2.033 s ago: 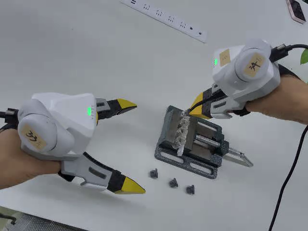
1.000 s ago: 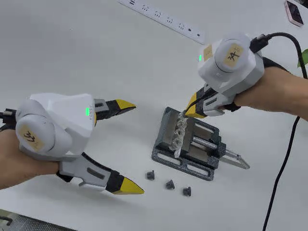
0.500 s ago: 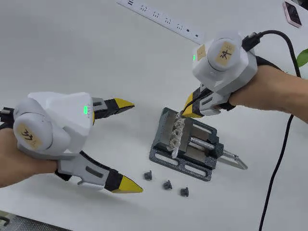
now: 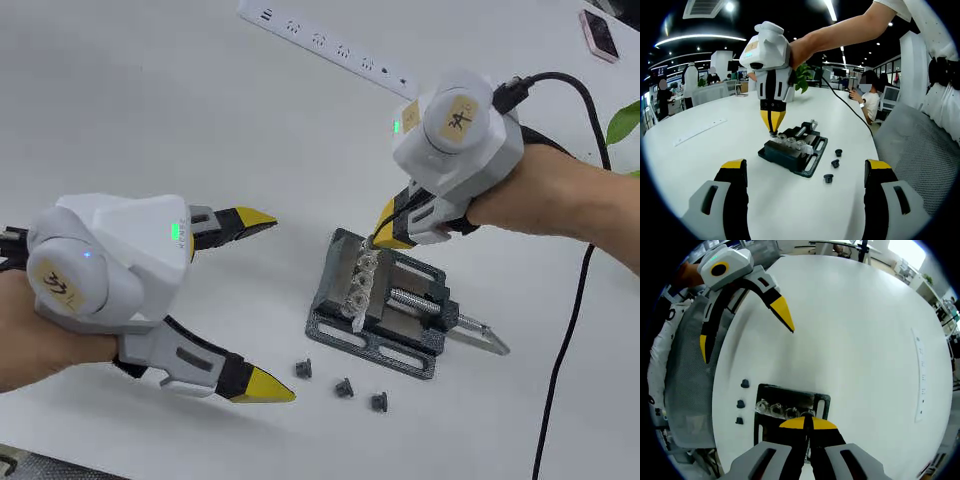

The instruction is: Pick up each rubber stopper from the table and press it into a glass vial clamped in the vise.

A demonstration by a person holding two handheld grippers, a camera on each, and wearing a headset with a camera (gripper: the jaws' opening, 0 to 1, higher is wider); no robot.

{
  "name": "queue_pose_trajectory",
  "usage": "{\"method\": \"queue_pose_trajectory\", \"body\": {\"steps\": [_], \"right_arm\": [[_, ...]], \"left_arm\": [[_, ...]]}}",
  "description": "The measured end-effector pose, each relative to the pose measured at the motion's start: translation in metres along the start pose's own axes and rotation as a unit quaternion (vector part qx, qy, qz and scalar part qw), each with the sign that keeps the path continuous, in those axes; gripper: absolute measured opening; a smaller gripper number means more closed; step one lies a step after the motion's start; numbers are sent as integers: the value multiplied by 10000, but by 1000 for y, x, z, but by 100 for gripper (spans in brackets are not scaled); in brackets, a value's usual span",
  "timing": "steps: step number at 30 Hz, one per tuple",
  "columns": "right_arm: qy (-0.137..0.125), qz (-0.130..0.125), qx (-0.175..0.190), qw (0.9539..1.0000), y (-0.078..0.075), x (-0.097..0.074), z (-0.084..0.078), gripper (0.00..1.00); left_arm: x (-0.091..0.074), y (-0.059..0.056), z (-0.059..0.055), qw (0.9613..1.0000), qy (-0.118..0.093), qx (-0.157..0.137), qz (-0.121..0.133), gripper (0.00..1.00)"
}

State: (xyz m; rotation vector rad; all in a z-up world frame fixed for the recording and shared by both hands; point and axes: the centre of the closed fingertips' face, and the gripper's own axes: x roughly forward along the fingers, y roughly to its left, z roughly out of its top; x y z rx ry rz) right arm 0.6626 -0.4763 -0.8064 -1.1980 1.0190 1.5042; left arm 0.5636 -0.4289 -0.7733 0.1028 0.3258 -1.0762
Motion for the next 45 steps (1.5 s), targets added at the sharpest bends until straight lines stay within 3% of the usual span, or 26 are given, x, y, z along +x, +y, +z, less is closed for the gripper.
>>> {"method": "queue_pose_trajectory", "body": {"steps": [2, 5, 6, 12, 21, 24, 26, 34, 41, 45], "right_arm": [[-19, -9, 193, 9998, 1, -1, 0, 0], [-87, -34, 150, 9998, -1, -2, -1, 0], [-166, -81, 326, 9993, 0, -3, 0, 0], [-350, -256, 331, 9985, 0, -5, 0, 0], [-546, -319, 486, 9968, -1, -8, -2, 0], [-721, -297, 605, 9951, 1, -11, -1, 1], [-766, -394, 599, 9945, 0, -16, -3, 1], [-1242, -634, 931, 9858, 1, -38, -9, 7], [-1684, -881, 1247, 9738, 17, -60, -16, 12], [-1943, -1045, 1438, 9647, 26, -70, -24, 16]], "left_arm": [[0, -3, 1, 10000, 39, 46, -40, 97], [-2, -5, 2, 9999, 96, 92, -77, 97], [-3, -5, 1, 9998, 133, 117, -76, 97], [-7, -6, 2, 9996, 228, 155, -31, 95], [-7, -13, 1, 9995, 285, 124, -12, 95], [-7, -13, 1, 9995, 295, 108, -2, 94], [-7, -14, 0, 9994, 315, 111, -3, 94], [-5, -12, 0, 9993, 353, 126, 17, 91], [-4, -13, -3, 9989, 429, 158, 34, 86], [-5, -15, -6, 9985, 516, 174, 19, 84]]}}
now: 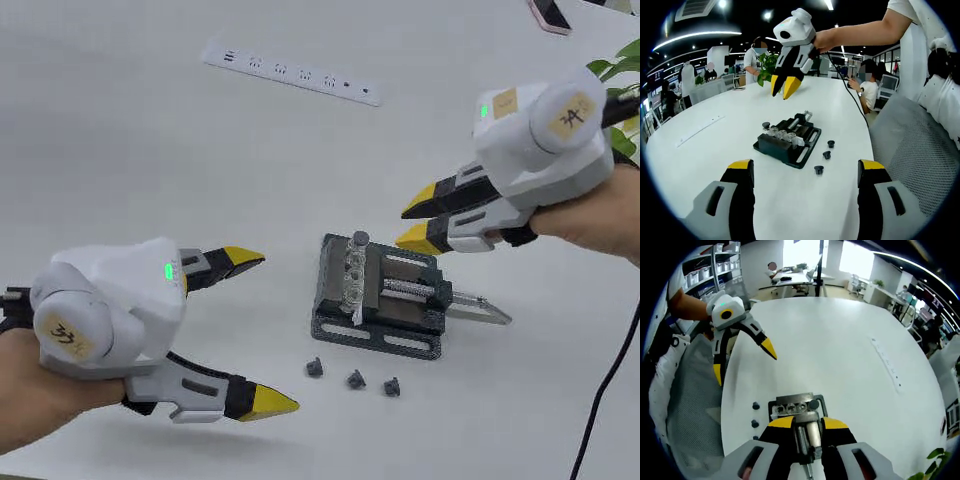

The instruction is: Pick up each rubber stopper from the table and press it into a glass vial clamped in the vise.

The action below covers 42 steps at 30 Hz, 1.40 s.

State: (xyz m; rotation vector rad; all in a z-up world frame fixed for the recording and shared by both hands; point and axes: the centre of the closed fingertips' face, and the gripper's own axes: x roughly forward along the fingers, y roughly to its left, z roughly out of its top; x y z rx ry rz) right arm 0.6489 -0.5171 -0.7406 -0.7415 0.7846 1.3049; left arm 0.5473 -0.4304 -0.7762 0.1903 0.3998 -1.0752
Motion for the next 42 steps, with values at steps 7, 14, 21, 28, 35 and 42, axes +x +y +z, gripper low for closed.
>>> {"method": "queue_pose_trajectory", "body": {"steps": [7, 14, 21, 28, 35, 42], "right_arm": [[-361, -286, 262, 9986, 12, -22, -14, 27], [-587, -407, 558, 9959, 31, -38, -34, 38], [-837, -580, 832, 9913, 46, -54, -55, 44], [-1156, -669, 1088, 9851, 63, -64, -70, 49], [-1358, -757, 1249, 9799, 74, -68, -83, 54], [-1539, -811, 1456, 9739, 83, -71, -98, 56]], "left_arm": [[-1, -4, -5, 9999, 162, 20, -26, 80], [1, -8, -7, 9996, 287, 63, -33, 76], [5, -10, -12, 9985, 538, 13, -62, 70], [9, -14, -16, 9968, 785, 32, -162, 64], [15, -19, -17, 9946, 1019, 20, -212, 60], [24, -19, -23, 9917, 1253, -211, -181, 51]]}}
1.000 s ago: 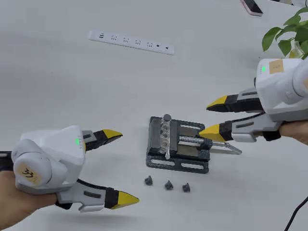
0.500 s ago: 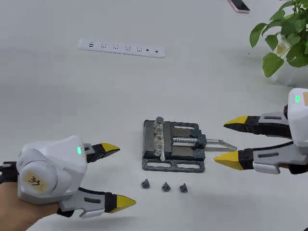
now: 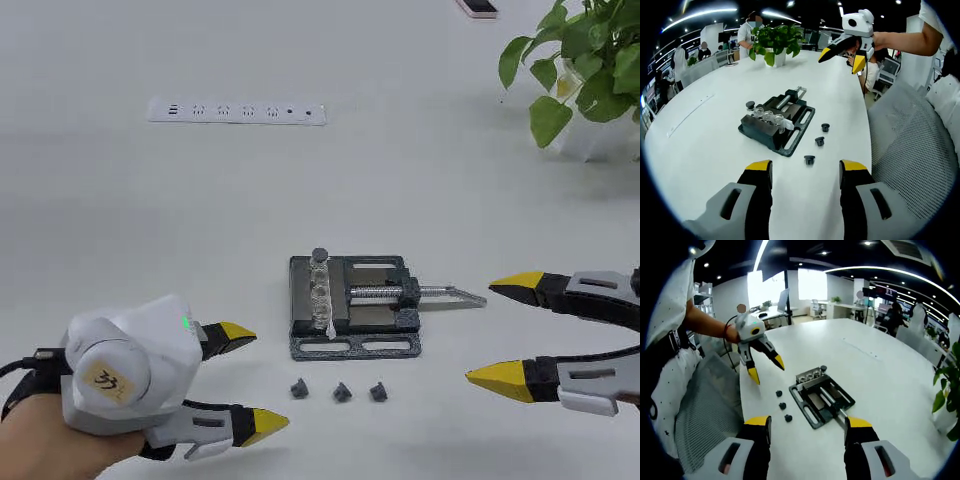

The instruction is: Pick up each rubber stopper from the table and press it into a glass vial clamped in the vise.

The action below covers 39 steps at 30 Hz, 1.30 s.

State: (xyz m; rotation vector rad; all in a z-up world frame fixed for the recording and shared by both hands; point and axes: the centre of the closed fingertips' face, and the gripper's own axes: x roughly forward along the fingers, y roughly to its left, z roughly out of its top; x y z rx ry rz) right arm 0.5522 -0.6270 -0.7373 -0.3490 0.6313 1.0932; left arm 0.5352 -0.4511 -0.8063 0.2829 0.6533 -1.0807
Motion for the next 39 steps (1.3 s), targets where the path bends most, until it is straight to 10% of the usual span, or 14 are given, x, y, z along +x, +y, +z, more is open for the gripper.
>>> {"method": "queue_pose_trajectory", "body": {"steps": [13, 39], "right_arm": [[-107, -140, 257, 9995, 3, -15, -24, 56], [-151, -357, 413, 9984, 1, -24, -31, 54]], "left_arm": [[19, 7, -16, 9982, 564, -214, 74, 34], [47, -2, -28, 9950, 869, -485, -30, 9]]}}
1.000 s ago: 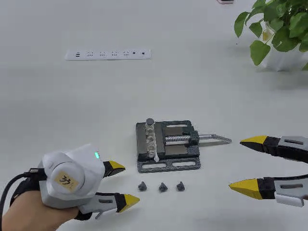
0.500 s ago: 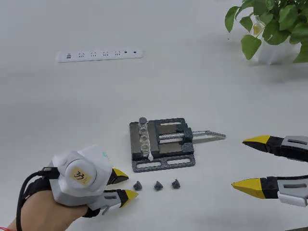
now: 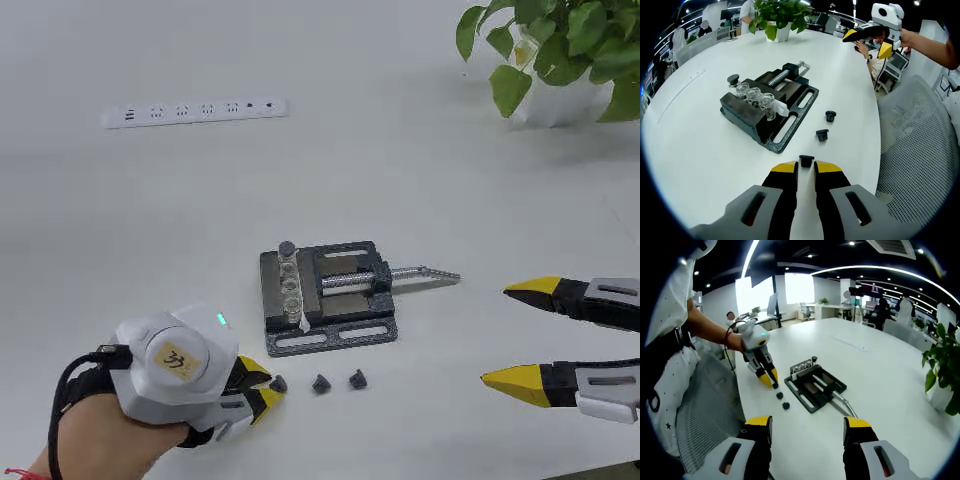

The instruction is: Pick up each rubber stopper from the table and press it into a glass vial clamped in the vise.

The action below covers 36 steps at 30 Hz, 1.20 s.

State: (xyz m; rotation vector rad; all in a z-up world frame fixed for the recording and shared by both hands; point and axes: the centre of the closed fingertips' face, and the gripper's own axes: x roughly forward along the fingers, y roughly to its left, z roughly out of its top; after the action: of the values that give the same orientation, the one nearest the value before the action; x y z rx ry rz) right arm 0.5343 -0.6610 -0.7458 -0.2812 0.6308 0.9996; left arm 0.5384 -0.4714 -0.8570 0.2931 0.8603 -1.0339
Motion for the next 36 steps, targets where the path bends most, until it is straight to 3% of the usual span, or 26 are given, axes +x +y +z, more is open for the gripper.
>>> {"method": "queue_pose_trajectory", "body": {"steps": [20, 34, 36], "right_arm": [[64, 46, -16, 10000, 0, 2, -1, 54], [118, 247, -68, 9996, 7, 7, -8, 62], [101, 279, -59, 9995, 9, 7, -7, 64]], "left_arm": [[-2, -2, -2, 9998, 107, 189, -32, 5], [-2, 2, -4, 9994, 98, 339, -14, 4], [-5, 1, -1, 9995, 15, 316, -12, 4]]}}
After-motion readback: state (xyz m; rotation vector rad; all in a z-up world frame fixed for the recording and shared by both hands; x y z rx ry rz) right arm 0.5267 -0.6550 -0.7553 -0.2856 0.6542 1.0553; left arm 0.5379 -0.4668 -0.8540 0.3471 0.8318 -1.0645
